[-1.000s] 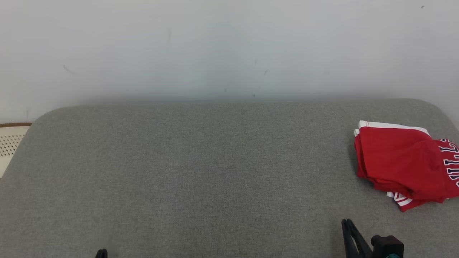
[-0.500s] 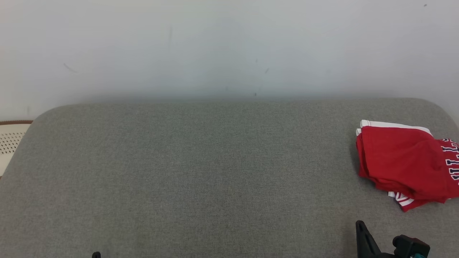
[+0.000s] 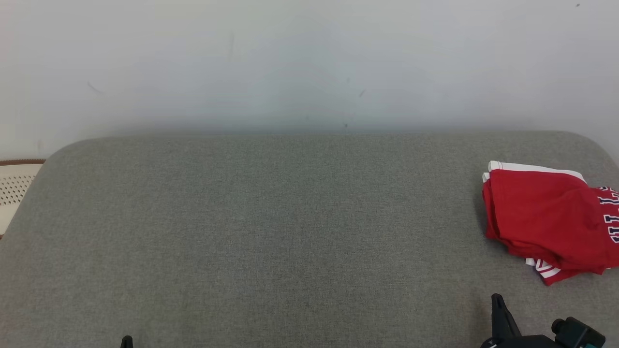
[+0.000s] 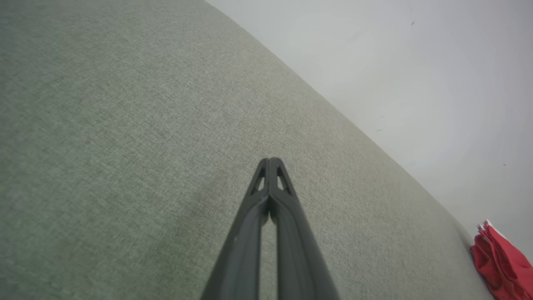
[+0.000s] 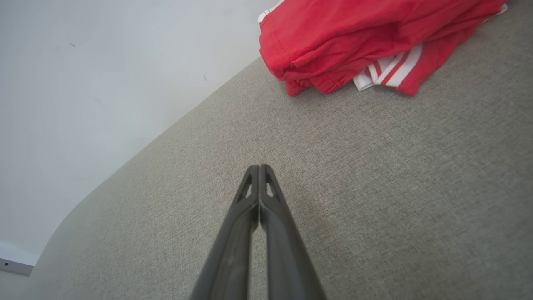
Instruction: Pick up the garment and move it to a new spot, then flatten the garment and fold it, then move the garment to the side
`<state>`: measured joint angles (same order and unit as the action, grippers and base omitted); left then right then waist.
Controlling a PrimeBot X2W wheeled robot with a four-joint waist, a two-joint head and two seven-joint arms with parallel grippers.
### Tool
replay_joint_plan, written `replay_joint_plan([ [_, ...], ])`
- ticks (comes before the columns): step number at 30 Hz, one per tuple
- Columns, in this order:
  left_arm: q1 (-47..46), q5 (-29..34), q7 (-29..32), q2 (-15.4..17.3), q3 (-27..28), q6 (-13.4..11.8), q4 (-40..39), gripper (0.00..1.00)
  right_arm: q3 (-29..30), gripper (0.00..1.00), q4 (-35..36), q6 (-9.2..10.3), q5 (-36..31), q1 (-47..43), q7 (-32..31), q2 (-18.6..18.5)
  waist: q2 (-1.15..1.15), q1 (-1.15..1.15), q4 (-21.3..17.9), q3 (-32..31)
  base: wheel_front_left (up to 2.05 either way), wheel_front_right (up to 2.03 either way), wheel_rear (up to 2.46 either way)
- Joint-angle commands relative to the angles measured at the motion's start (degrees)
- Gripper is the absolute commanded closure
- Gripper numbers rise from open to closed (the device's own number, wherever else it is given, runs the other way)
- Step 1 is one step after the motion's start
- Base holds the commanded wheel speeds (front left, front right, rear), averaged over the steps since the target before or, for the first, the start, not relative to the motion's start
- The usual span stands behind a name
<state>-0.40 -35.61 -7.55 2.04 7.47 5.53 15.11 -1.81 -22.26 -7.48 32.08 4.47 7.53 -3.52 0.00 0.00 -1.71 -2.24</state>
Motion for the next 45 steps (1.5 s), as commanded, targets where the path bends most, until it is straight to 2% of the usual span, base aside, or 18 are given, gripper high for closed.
replay_joint_plan([
  [1,-1.8,-2.5,0.6,0.6,0.1,0.4,-0.8,1.0,0.4,1.0,1.2,-0.01,2.6,1.6,-0.4,0.1,0.0,0.0,0.0,0.0,0.0,0.0,0.0],
  [27,-3.3,-21.8,5.5,0.8,0.0,1.0,-1.1,1.0,3.0,1.0,3.5,-0.01,23.0,2.1,-5.2,0.3,0.0,0.0,0.5,0.7,0.0,0.0,0.0],
  [45,-4.1,-32.9,8.3,0.9,0.0,1.4,-1.2,1.0,4.6,1.0,4.8,-0.01,35.0,2.4,-8.1,0.4,0.0,0.0,0.8,1.1,0.0,0.0,0.0],
])
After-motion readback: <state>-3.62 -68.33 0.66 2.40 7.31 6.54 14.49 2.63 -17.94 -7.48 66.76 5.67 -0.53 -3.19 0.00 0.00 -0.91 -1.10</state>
